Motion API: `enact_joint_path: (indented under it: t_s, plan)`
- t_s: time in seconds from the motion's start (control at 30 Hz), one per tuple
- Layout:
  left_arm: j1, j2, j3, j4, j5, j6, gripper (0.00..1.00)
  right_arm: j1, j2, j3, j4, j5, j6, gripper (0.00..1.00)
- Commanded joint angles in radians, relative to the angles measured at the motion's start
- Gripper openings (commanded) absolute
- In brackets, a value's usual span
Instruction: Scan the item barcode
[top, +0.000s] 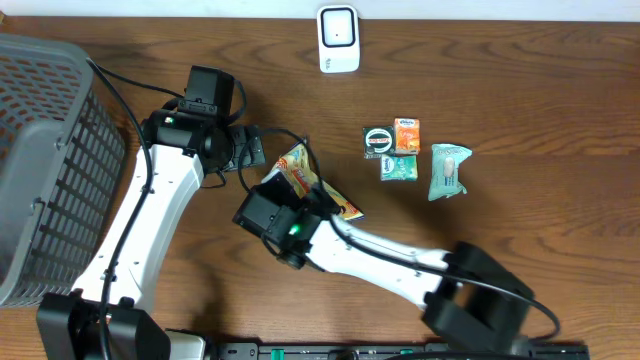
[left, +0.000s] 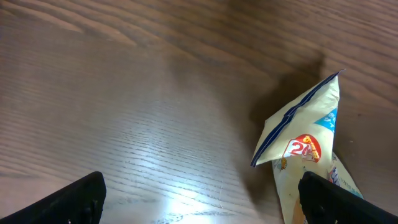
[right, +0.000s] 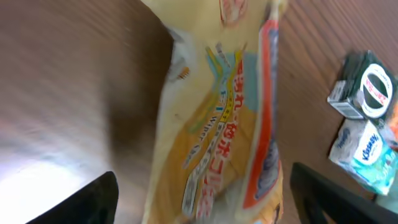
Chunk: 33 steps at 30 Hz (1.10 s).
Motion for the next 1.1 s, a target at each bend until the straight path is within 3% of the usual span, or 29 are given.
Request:
enact_joint_path:
  t_s: [0.0,0.13,0.17,0.2,0.27,0.37,0.4,0.47,0.63,0.8,1.07]
  plan:
    - [0.005,0.002,0.005,-0.006,-0.013,0.006,0.98,0.002,0.07,-0.006,-0.002,0.121,0.039,0.85]
    - [0.005,0.002,0.005,-0.006,-0.013,0.006,0.98,0.001,0.146,-0.006,-0.001,0.135,0.039,0.82]
    - [0.005,0.002,0.005,-0.006,-0.013,0.006,0.98,0.0,0.158,-0.006,-0.002,0.135,0.039,0.74]
    - [0.005,0.002,0.005,-0.006,-0.013,0.006,0.97,0.0,0.169,-0.006,-0.007,0.135,0.038,0.57]
    - [0.005,0.002,0.005,-0.006,-0.013,0.006,0.98,0.0,0.171,-0.006,-0.009,0.135,0.039,0.35]
    - [0.005,0.002,0.005,-0.006,-0.013,0.006,0.98,-0.004,0.148,-0.002,-0.009,0.127,0.039,0.22]
    - [0.005,0.002,0.005,-0.006,-0.013,0.006,0.98,-0.016,0.122,0.005,-0.014,0.105,0.039,0.12]
    - [0.005,0.002,0.005,-0.006,-0.013,0.006,0.98,-0.042,0.081,0.013,-0.023,0.052,0.038,0.05]
    - [0.005,0.002,0.005,-0.006,-0.013,0.006,0.98,-0.175,-0.073,0.023,-0.031,-0.227,-0.003,0.01]
    - [0.005,0.002,0.005,-0.006,-0.013,0.006,0.98,-0.375,-0.194,0.023,-0.005,-0.741,-0.14,0.01]
    - [0.005,0.002,0.005,-0.006,-0.013,0.006,0.98,-0.64,-0.139,-0.011,0.025,-1.531,-0.209,0.01]
